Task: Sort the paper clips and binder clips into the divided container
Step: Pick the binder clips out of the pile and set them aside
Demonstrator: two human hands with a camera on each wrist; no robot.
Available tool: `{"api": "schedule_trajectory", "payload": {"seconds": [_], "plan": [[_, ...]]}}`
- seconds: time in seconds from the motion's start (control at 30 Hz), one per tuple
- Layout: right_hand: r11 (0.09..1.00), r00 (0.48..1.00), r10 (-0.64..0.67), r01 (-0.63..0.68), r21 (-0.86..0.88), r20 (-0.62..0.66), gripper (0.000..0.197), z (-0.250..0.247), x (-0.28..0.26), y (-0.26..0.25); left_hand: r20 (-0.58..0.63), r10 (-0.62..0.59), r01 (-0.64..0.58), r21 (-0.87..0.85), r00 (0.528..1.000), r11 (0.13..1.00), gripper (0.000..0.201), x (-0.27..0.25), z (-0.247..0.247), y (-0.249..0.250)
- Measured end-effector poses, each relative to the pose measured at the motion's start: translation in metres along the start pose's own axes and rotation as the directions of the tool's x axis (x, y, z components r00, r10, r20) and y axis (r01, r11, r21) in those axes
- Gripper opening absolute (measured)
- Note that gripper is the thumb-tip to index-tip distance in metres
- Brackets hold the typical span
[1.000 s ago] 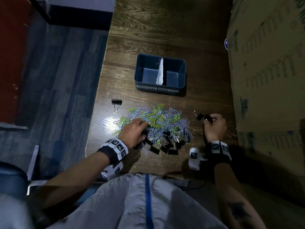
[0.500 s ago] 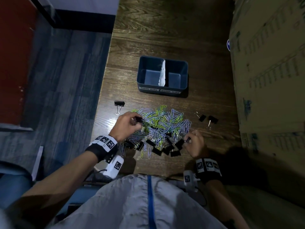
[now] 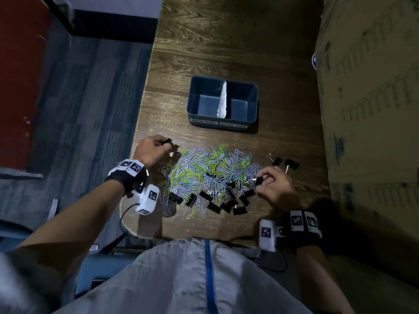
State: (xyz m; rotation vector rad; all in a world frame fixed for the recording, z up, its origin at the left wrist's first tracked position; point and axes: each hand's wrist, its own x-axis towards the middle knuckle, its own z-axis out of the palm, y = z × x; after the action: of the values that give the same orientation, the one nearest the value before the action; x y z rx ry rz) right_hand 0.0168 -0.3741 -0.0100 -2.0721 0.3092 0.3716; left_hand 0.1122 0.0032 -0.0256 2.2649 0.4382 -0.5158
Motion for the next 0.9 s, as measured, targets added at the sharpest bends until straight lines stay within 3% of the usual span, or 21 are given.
{"api": "schedule_trajectory", "payload": {"seconds": [0.1, 0.2, 0.27, 0.33, 0.4, 0.47, 0.5, 0.57, 0.63, 0.7, 0.8, 0.9], "plan": [[0.996, 0.998, 0.049, -0.047, 0.082, -0.025, 0.025, -0.014, 0.011, -0.007, 0.014, -0.072, 0.073, -0.144, 0.997, 0.987, 0.022, 0.002, -0.003, 0.001], [0.99, 0.971, 0.13, -0.115, 0.085, -0.199, 0.027, -0.028, 0.023, -0.001, -0.035, -0.113, 0.107, -0.151, 0.993, 0.983, 0.016, 0.0, -0.009, -0.004], [0.984, 0.928, 0.169, -0.179, 0.003, -0.333, 0.027, -0.036, 0.03, 0.01, -0.031, -0.051, 0.05, -0.028, 0.998, 0.998, 0.022, -0.004, -0.012, -0.009], [0.975, 0.896, 0.193, -0.22, -0.022, -0.4, 0.027, -0.042, 0.036, 0.018, 0.03, 0.115, -0.119, 0.201, 0.993, 0.972, 0.032, -0.011, -0.009, -0.01], [0.977, 0.889, 0.197, -0.215, 0.003, -0.414, 0.027, -0.044, 0.038, 0.021, 0.168, 0.309, -0.351, 0.375, 0.936, 0.858, 0.039, -0.024, 0.0, -0.006], [0.984, 0.911, 0.173, -0.176, 0.027, -0.373, 0.028, -0.043, 0.04, 0.02, 0.303, 0.466, -0.555, 0.493, 0.831, 0.67, 0.038, -0.037, 0.013, 0.001], [0.987, 0.925, 0.156, -0.156, 0.029, -0.346, 0.028, -0.043, 0.04, 0.017, 0.33, 0.529, -0.616, 0.538, 0.782, 0.575, 0.034, -0.041, 0.02, 0.004], [0.993, 0.934, 0.112, -0.116, 0.007, -0.341, 0.028, -0.042, 0.042, 0.014, 0.332, 0.569, -0.63, 0.614, 0.753, 0.476, 0.027, -0.046, 0.025, 0.011], [0.992, 0.909, 0.118, -0.129, -0.001, -0.399, 0.026, -0.045, 0.047, 0.014, 0.248, 0.58, -0.573, 0.662, 0.776, 0.483, 0.028, -0.043, 0.023, 0.01], [0.977, 0.858, 0.168, -0.212, -0.037, -0.485, 0.022, -0.049, 0.05, 0.018, 0.154, 0.541, -0.493, 0.661, 0.827, 0.566, 0.032, -0.041, 0.016, 0.005], [0.945, 0.827, 0.219, -0.312, -0.099, -0.518, 0.02, -0.048, 0.053, 0.028, -0.012, 0.354, -0.287, 0.562, 0.935, 0.776, 0.039, -0.04, 0.006, -0.005], [0.915, 0.842, 0.244, -0.365, -0.174, -0.482, 0.023, -0.039, 0.051, 0.033, -0.146, 0.179, -0.096, 0.453, 0.973, 0.887, 0.041, -0.034, 0.003, -0.013]]}}
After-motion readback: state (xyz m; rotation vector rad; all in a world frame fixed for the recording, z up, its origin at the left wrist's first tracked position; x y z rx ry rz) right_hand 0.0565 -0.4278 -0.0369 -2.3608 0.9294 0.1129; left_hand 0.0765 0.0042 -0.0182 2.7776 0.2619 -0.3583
